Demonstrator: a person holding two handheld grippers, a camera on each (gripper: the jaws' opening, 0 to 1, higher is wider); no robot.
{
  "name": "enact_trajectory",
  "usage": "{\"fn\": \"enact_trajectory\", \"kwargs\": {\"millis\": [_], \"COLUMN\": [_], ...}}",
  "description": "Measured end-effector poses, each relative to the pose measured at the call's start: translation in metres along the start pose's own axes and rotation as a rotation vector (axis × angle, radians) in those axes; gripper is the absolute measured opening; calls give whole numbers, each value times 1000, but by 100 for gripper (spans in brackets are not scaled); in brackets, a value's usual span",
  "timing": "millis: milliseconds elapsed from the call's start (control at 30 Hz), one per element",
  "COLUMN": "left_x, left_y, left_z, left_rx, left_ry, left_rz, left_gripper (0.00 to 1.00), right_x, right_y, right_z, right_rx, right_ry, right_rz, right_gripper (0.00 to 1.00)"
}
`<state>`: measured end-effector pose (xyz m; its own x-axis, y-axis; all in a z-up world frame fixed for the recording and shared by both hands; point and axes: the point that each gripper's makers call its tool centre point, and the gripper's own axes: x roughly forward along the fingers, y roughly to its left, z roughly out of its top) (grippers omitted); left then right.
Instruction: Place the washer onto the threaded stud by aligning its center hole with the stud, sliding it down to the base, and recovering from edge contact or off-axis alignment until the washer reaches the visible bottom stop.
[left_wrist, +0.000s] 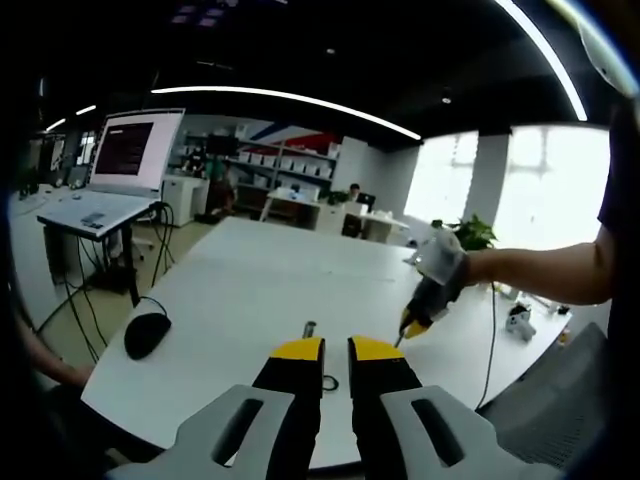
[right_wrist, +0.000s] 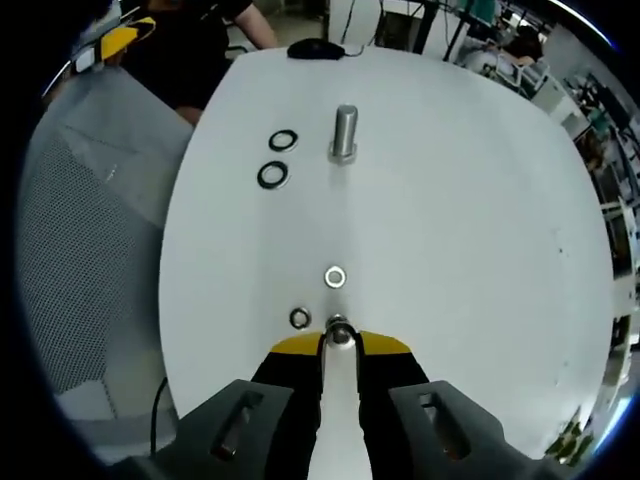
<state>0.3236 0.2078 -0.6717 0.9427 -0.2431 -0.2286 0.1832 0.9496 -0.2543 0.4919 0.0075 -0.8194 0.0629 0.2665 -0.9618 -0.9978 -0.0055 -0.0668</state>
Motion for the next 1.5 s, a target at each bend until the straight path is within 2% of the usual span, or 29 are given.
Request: {"fn": "enact_trajectory", "kwargs": {"millis": [133, 233, 700, 833, 967, 1000, 1133, 1233, 1400, 1500], "left_x": [0, 0, 0, 0, 0, 0, 0, 0, 0, 0], "left_y": [0, 0, 0, 0, 0, 0, 0, 0, 0, 0], "left_z": [0, 0, 0, 0, 0, 0, 0, 0, 0, 0], "left_rx": [0, 0, -1, -2, -1, -2, -2, -2, -2, -2], "left_ry": [1, 2, 1, 1, 1, 0, -1, -1, 0, 0], "left_rz": [0, 1, 2, 2, 2, 2, 2, 1, 1, 1], "left_gripper": [7, 7, 7, 7, 7, 7, 7, 7, 7, 7], "right_x": [8, 14, 37, 40, 39, 39, 33, 29, 28, 30], "right_y": [1, -4, -3, -3, -6, -7, -8, -4, 4, 14], "right_z": [-3, -3, -13, -12, -13, -14, -18, -20, -29, -31], "right_rx": [1, 12, 19, 52, 57, 60, 152, 162, 219, 247], "right_ry": [8, -3, 25, 23, 14, 14, -6, -20, -6, -17], "right_rz": [1, -24, -1, 4, -23, -27, -40, -36, -35, -12], "right_gripper": [13, 13, 13, 14, 26, 25, 26, 25, 25, 25]}}
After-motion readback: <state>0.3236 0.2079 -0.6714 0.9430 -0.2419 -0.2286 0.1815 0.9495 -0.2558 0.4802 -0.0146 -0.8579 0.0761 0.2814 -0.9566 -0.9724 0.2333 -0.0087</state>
